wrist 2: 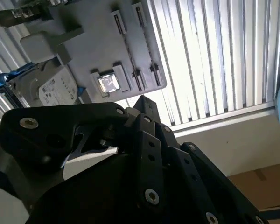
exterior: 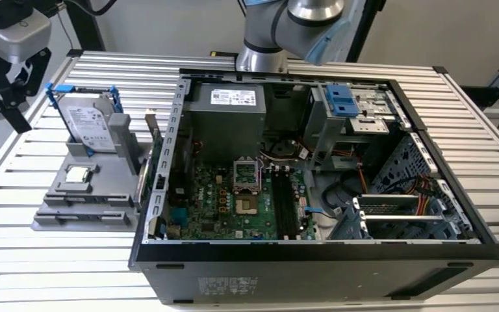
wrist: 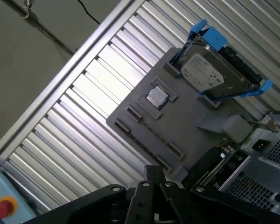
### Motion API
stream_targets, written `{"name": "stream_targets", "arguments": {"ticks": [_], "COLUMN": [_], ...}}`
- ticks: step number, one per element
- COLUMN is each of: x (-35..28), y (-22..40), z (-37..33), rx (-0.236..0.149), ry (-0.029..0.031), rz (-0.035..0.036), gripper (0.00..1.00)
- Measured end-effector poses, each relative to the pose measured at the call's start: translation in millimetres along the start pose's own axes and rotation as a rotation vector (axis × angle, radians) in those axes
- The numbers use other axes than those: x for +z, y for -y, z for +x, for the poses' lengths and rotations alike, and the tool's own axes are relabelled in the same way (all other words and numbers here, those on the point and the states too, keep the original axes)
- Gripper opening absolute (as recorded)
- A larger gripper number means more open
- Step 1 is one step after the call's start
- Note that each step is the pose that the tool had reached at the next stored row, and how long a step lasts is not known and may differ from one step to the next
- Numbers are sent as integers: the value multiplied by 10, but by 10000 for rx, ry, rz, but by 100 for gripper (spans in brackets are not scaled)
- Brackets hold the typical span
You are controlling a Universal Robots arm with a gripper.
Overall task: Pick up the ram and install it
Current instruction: 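Pick up the ram and move it above insertion slot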
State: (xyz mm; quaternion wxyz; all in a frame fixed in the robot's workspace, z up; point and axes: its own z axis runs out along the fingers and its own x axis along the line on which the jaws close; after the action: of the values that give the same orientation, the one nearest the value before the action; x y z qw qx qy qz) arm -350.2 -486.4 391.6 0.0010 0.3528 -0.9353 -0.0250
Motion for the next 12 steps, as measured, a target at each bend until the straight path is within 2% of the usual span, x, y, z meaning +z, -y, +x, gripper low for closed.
{"name": "stream_targets", "arguments": {"ticks": [12], "x": [0], "y": [0], "z": [0], "rx": [-2079], "ry": [-101], "rz": [-31], "gripper": [0]}}
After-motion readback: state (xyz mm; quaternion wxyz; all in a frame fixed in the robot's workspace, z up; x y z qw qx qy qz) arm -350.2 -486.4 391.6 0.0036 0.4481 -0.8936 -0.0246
